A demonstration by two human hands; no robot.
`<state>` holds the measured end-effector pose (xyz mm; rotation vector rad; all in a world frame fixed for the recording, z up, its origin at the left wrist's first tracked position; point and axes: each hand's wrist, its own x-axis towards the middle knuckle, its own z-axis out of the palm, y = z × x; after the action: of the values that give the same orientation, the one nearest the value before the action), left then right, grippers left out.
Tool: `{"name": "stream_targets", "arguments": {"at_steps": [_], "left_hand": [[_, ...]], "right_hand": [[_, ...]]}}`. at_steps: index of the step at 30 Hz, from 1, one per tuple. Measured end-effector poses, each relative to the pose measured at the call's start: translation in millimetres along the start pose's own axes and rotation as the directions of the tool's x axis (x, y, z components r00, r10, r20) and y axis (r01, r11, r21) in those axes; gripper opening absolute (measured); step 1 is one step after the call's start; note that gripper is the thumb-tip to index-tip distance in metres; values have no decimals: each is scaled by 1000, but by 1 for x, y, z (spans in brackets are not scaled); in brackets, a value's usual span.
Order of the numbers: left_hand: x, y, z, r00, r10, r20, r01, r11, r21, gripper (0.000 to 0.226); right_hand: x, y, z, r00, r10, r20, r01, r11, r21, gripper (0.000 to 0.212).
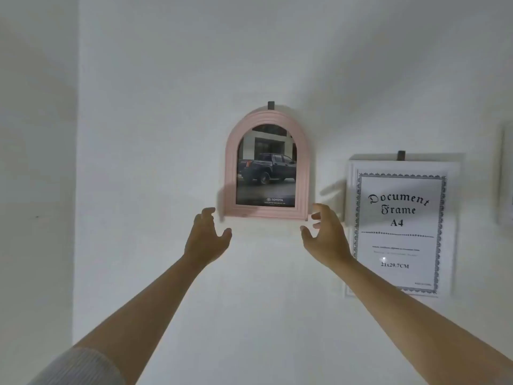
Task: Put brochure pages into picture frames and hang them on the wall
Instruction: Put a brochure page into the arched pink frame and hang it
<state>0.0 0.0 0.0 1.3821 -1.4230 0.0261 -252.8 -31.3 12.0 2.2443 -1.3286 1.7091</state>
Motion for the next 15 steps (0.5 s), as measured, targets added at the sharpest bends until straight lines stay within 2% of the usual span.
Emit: {"name": "stream_targets", "arguments": {"at_steps": [4, 8, 15], "left_hand": [[20, -6, 3, 998, 43, -35, -45, 997, -60, 67], [34, -3, 12, 986, 163, -45, -168, 976, -141, 68], [46, -3, 21, 969, 225, -100, -240, 953, -184, 71]], "right_hand": [[13, 0, 12, 999, -47, -25, 47, 999, 23, 74], [26, 3, 24, 996, -78, -41, 80, 996, 33, 93], [37, 9, 40, 991, -76, -112, 91, 987, 130, 101]]}}
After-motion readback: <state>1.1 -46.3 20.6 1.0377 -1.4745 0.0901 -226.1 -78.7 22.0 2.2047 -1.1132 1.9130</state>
